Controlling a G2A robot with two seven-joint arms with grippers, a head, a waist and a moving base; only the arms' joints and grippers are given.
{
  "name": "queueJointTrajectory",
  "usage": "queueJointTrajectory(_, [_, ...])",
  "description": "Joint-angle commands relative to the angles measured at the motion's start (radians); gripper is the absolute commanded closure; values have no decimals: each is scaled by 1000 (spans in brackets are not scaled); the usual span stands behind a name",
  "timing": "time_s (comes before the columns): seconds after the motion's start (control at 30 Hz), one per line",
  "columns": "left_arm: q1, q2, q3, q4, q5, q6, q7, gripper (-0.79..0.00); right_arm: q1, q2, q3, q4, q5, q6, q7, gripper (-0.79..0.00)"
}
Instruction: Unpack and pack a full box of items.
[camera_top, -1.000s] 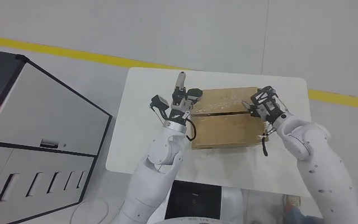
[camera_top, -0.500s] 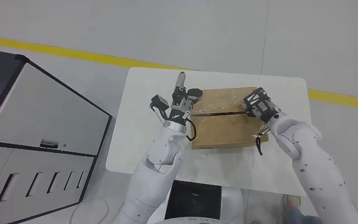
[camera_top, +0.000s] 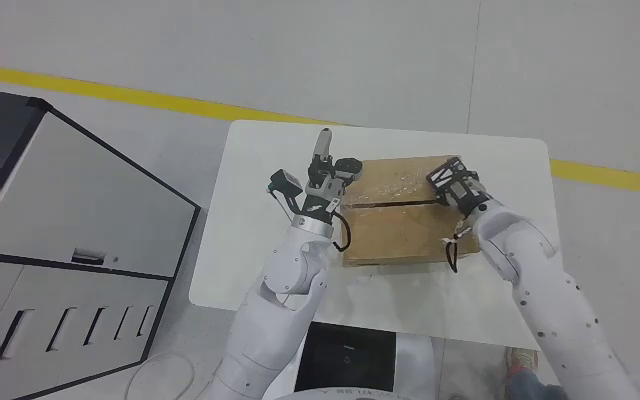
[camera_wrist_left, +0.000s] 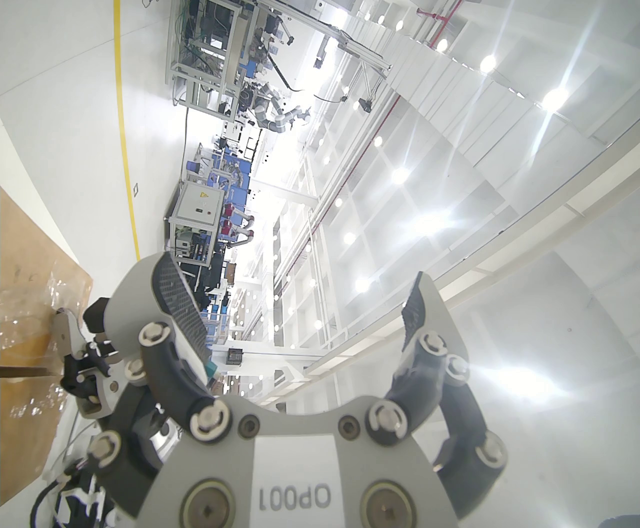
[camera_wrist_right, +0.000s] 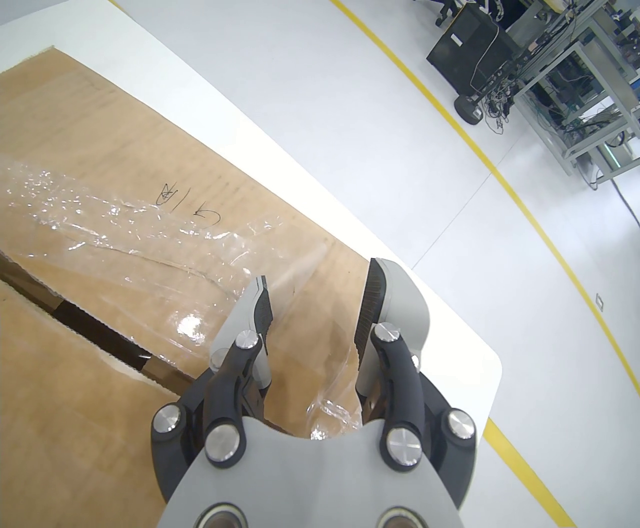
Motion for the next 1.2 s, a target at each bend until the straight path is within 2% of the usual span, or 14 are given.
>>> queueJointTrajectory(0.0, [0, 0, 0, 0, 0, 0, 0, -785, 3, -3, -6, 7, -10, 13, -6, -351])
queueJointTrajectory(0.57, [0, 0, 0, 0, 0, 0, 0, -785, 10, -20, -7, 38, -12, 38, -8, -314])
queueJointTrajectory(0.67, [0, 0, 0, 0, 0, 0, 0, -785, 12, -23, -5, 43, -12, 43, -8, -292])
queueJointTrajectory(0.8, [0, 0, 0, 0, 0, 0, 0, -785, 11, -26, 2, 44, -9, 57, -14, -197])
queueJointTrajectory(1.03, [0, 0, 0, 0, 0, 0, 0, -785, 12, -32, 4, 48, -2, 50, -16, -188])
queueJointTrajectory(1.1, [0, 0, 0, 0, 0, 0, 0, -785, 14, -34, 4, 51, 3, 51, -17, -99])
queueJointTrajectory(1.13, [0, 0, 0, 0, 0, 0, 0, -785, 14, -35, 5, 51, 7, 49, -18, 0])
queueJointTrajectory(1.17, [0, 0, 0, 0, 0, 0, 0, -785, 14, -36, 5, 51, 9, 49, -21, 0])
